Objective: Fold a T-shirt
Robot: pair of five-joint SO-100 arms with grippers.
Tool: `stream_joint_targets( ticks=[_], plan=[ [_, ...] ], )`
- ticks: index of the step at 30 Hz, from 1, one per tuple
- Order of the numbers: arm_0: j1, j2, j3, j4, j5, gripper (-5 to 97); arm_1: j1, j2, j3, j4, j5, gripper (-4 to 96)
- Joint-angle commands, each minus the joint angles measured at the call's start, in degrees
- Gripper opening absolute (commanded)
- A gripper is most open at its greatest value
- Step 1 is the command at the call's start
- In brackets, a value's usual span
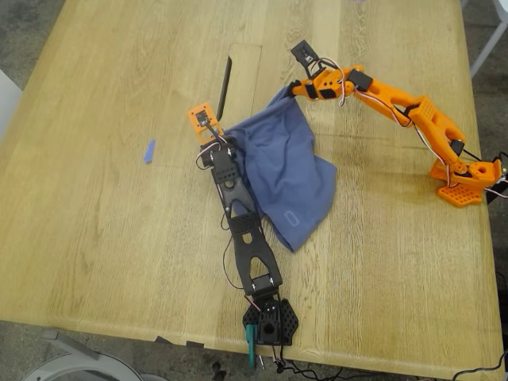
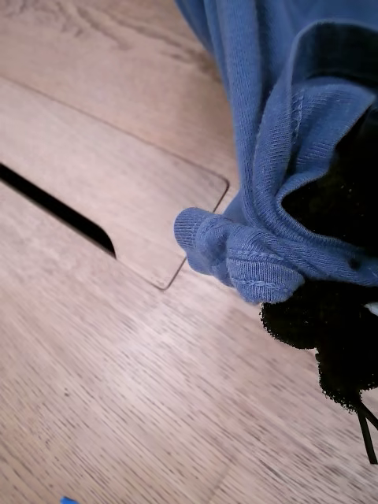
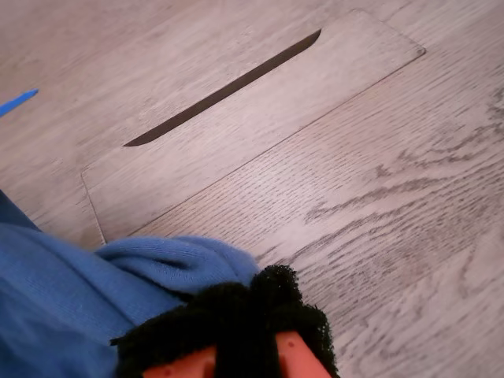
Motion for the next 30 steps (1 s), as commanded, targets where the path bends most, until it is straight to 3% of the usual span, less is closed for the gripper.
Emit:
stream_joint_targets(
  ticks=[1, 10, 18, 30],
  plan=[
    [0.0, 14.9, -4.1, 4.6, 0.5, 0, -0.7, 7.9, -3.8, 6.0, 0.0, -0.1],
    [3.3, 25.2, -3.7, 20.2, 0.4, 0, -6.9, 15.6, -5.2, 29.5, 1.1, -0.1],
    [7.6, 43.9, 22.5, 20.2, -0.5, 0, -10.6, 20.0, -5.4, 43.2, 1.8, -0.1],
    [17.8, 75.1, 66.8, 20.4, -3.8, 0, -14.8, 33.9, 15.5, 43.9, 3.3, -0.1]
  ],
)
